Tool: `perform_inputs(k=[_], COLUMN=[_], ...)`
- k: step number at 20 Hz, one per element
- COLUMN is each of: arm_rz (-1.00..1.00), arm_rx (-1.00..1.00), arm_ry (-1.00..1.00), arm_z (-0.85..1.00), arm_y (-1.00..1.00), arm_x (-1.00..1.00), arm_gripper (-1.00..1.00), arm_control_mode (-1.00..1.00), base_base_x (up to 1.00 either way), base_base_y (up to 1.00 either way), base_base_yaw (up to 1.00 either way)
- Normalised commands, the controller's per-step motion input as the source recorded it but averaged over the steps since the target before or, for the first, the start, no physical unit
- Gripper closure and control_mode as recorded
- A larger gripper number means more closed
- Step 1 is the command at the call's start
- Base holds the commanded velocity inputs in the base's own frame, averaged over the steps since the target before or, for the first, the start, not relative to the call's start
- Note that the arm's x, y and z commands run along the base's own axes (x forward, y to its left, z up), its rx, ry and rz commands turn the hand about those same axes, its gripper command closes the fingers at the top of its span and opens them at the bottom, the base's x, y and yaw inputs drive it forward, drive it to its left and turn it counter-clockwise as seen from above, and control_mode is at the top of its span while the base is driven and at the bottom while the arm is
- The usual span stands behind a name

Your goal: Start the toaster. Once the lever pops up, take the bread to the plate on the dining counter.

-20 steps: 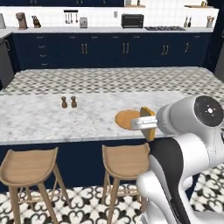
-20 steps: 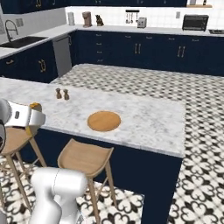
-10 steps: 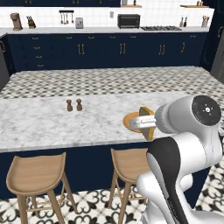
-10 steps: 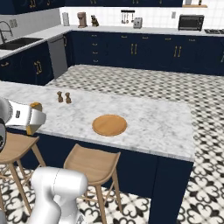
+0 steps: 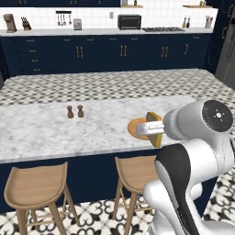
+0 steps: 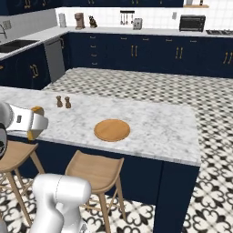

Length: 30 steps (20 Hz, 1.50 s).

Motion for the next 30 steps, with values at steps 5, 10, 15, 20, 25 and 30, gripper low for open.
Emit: perform_inputs(k=[5,10,15,20,25,30], arm_rz=[0.0,0.1,0.27,0.37,0.25,0.11], arm_rx=[0.0,0.03,0.11,0.11,0.02,0.01], arm_ry=[0.0,0.16,0.1,0.09,0.1,0.04], arm_z=[0.0,-0.06,-0.09,-0.31,-0.55,-0.45], arm_y=[0.0,-0.58,-0.77,-0.6,-0.56,-0.04], arm_x=[0.0,0.99,1.0,1.0,1.0,0.83], arm_gripper=[1.0,1.0,1.0,1.0,1.0,1.0], arm_control_mode=[1.0,-1.0,-1.0,-1.0,-1.0,-1.0], base_base_x=[0.71,0.0,0.0,0.0,0.0,0.0], base_base_y=[-0.02,0.0,0.0,0.0,0.0,0.0], base_base_yaw=[0.0,0.0,0.0,0.0,0.0,0.0])
